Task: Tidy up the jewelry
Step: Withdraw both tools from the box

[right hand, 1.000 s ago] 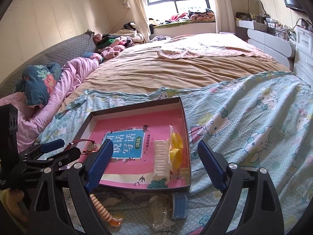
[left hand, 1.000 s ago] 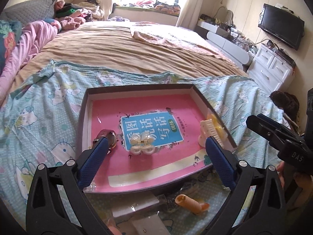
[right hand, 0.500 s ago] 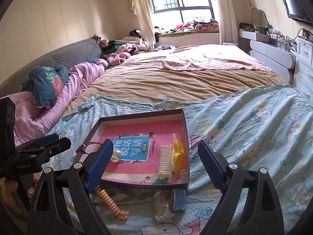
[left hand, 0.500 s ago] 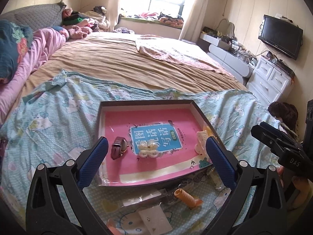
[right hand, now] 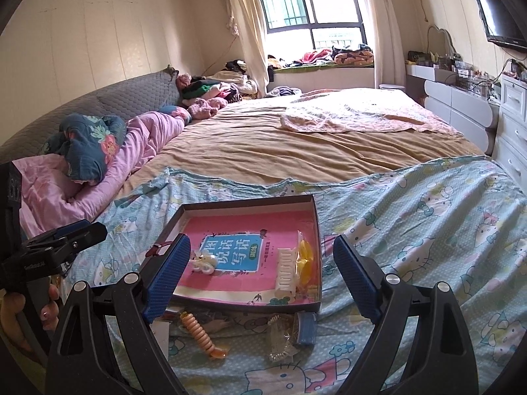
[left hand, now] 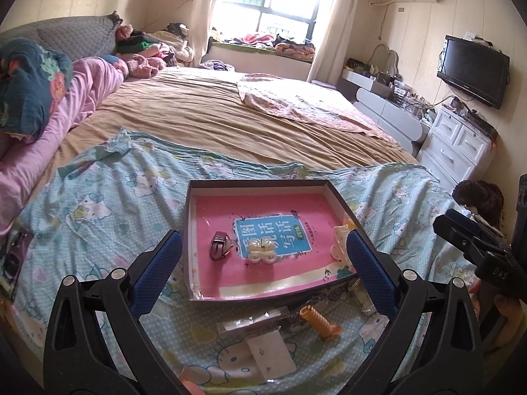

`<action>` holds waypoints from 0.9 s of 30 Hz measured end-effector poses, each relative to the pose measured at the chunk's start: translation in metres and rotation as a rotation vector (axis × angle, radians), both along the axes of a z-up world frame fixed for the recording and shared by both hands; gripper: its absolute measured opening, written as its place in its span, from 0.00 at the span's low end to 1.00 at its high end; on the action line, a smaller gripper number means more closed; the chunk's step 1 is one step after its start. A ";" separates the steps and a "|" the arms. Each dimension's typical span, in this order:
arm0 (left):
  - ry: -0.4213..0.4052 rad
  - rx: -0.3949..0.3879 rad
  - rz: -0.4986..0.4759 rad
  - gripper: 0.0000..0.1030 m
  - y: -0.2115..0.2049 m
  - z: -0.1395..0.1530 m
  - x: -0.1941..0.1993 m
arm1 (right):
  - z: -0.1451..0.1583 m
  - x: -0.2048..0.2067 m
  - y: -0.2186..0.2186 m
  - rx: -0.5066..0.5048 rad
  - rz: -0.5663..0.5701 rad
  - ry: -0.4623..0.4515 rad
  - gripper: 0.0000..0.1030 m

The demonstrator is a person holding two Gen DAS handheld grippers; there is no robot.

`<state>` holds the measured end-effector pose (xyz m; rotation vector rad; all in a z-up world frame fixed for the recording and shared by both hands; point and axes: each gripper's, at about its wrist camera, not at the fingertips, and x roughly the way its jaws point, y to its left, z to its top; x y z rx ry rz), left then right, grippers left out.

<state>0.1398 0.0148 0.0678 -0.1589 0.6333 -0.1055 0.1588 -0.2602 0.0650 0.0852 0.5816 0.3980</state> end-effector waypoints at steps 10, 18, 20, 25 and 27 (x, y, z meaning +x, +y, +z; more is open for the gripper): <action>0.006 0.014 0.024 0.91 0.003 -0.003 -0.015 | 0.003 -0.016 0.000 -0.006 0.019 -0.018 0.92; 0.020 0.024 0.045 0.91 0.005 -0.008 -0.024 | -0.005 -0.020 0.001 -0.014 0.039 0.002 0.92; 0.024 0.026 0.050 0.91 0.006 -0.010 -0.026 | -0.006 -0.022 0.001 -0.014 0.043 0.004 0.92; 0.038 0.029 0.060 0.91 0.007 -0.015 -0.030 | -0.011 -0.024 0.000 -0.014 0.052 0.015 0.92; 0.047 0.031 0.064 0.91 0.007 -0.018 -0.032 | -0.013 -0.025 -0.001 -0.016 0.055 0.020 0.92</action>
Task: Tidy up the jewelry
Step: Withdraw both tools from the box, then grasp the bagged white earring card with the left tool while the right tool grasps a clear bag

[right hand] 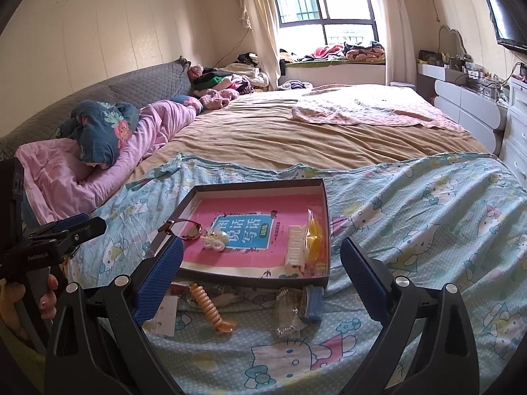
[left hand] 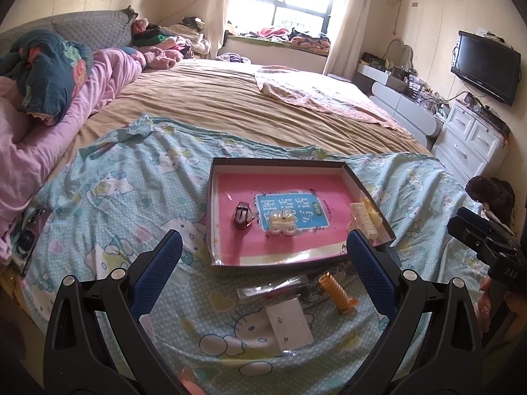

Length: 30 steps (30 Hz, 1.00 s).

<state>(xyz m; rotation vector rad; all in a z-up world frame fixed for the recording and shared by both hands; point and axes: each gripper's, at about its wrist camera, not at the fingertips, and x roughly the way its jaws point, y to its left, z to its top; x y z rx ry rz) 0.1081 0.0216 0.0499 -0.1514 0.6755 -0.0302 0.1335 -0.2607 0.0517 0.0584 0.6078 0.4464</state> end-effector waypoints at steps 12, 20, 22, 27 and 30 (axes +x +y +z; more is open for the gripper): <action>0.087 0.021 0.018 0.91 -0.005 -0.030 -0.008 | -0.021 -0.006 0.000 -0.015 0.028 0.043 0.92; 0.148 0.047 0.020 0.91 -0.014 -0.053 -0.012 | -0.043 -0.009 -0.005 -0.046 0.037 0.084 0.92; 0.162 0.049 0.015 0.91 -0.017 -0.058 -0.012 | -0.049 -0.010 -0.007 -0.052 0.040 0.096 0.92; 0.197 0.041 0.002 0.91 -0.023 -0.074 -0.011 | -0.063 -0.010 -0.010 -0.060 0.051 0.128 0.92; 0.216 0.036 -0.009 0.91 -0.028 -0.083 -0.010 | -0.070 -0.010 -0.009 -0.069 0.061 0.141 0.92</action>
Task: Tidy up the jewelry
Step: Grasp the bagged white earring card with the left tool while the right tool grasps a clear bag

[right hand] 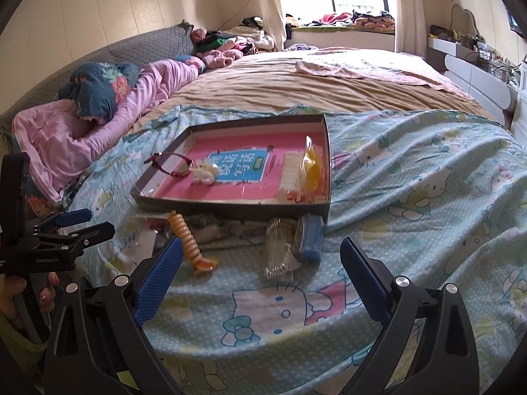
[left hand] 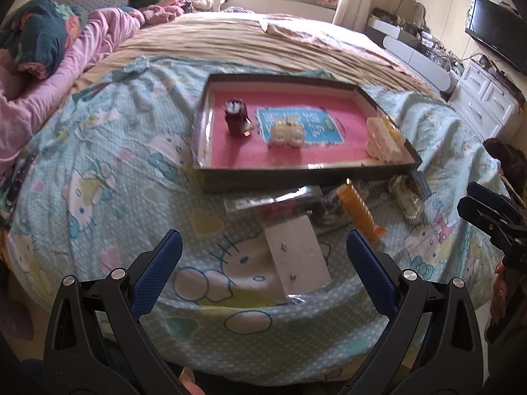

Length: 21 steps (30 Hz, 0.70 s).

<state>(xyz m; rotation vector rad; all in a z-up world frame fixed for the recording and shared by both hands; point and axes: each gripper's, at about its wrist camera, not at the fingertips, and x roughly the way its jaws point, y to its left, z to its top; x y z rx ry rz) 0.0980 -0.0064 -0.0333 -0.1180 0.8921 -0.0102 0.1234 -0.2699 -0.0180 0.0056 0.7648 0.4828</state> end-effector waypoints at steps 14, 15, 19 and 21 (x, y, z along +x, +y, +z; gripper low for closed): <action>0.067 0.004 -0.062 0.74 -0.023 -0.030 0.008 | -0.025 0.001 0.014 -0.035 0.075 0.054 0.85; 0.072 0.005 -0.061 0.74 -0.024 -0.032 0.009 | -0.027 0.002 0.014 -0.039 0.075 0.059 0.82; 0.079 0.012 -0.067 0.70 -0.030 -0.038 0.012 | -0.036 0.008 0.011 -0.022 0.065 0.099 0.70; 0.083 0.017 -0.067 0.67 -0.032 -0.041 0.013 | -0.041 0.011 0.009 -0.015 0.062 0.119 0.65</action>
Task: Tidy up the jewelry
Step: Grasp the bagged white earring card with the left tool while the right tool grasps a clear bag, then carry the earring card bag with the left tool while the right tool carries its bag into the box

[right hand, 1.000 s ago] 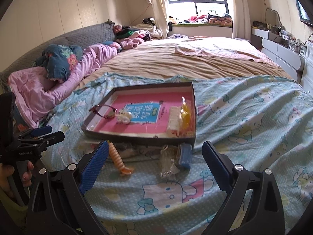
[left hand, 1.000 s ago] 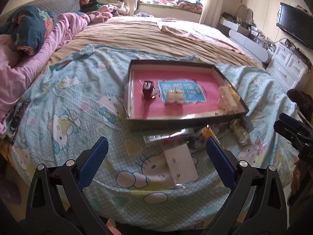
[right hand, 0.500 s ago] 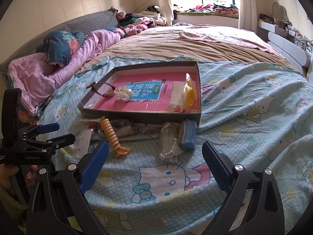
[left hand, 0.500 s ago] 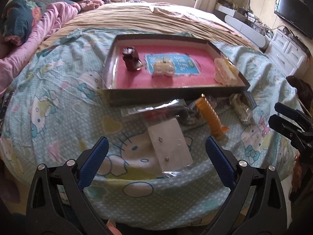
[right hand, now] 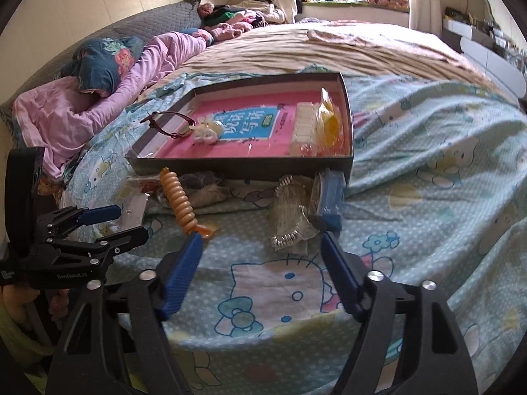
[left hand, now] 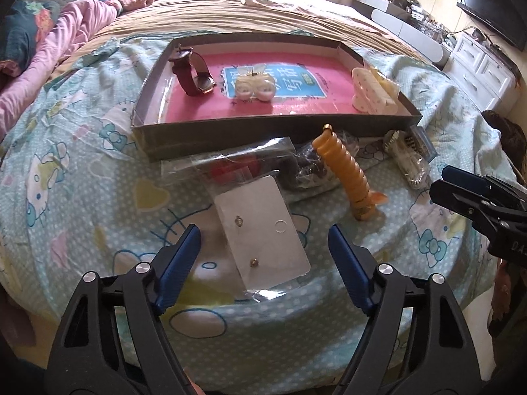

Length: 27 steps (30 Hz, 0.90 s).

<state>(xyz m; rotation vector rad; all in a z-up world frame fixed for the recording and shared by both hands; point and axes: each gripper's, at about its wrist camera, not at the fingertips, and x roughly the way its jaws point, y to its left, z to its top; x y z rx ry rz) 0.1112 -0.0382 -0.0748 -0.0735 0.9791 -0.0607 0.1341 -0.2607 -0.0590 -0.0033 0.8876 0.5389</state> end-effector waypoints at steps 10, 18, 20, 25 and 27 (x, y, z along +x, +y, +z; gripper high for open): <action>-0.017 0.025 0.000 0.44 -0.001 -0.004 0.004 | -0.023 0.015 0.001 -0.019 -0.048 0.051 0.55; -0.022 0.001 -0.002 0.40 0.004 0.000 0.003 | -0.033 0.027 0.009 -0.026 -0.076 0.029 0.55; -0.025 -0.007 0.002 0.39 0.005 0.003 0.002 | -0.034 0.028 0.013 -0.034 -0.080 0.012 0.55; -0.052 -0.022 0.012 0.39 0.010 0.014 -0.001 | -0.035 0.028 0.019 -0.039 -0.075 -0.009 0.22; -0.063 -0.026 0.019 0.39 0.013 0.018 -0.001 | -0.034 0.027 0.021 -0.038 -0.061 -0.010 0.22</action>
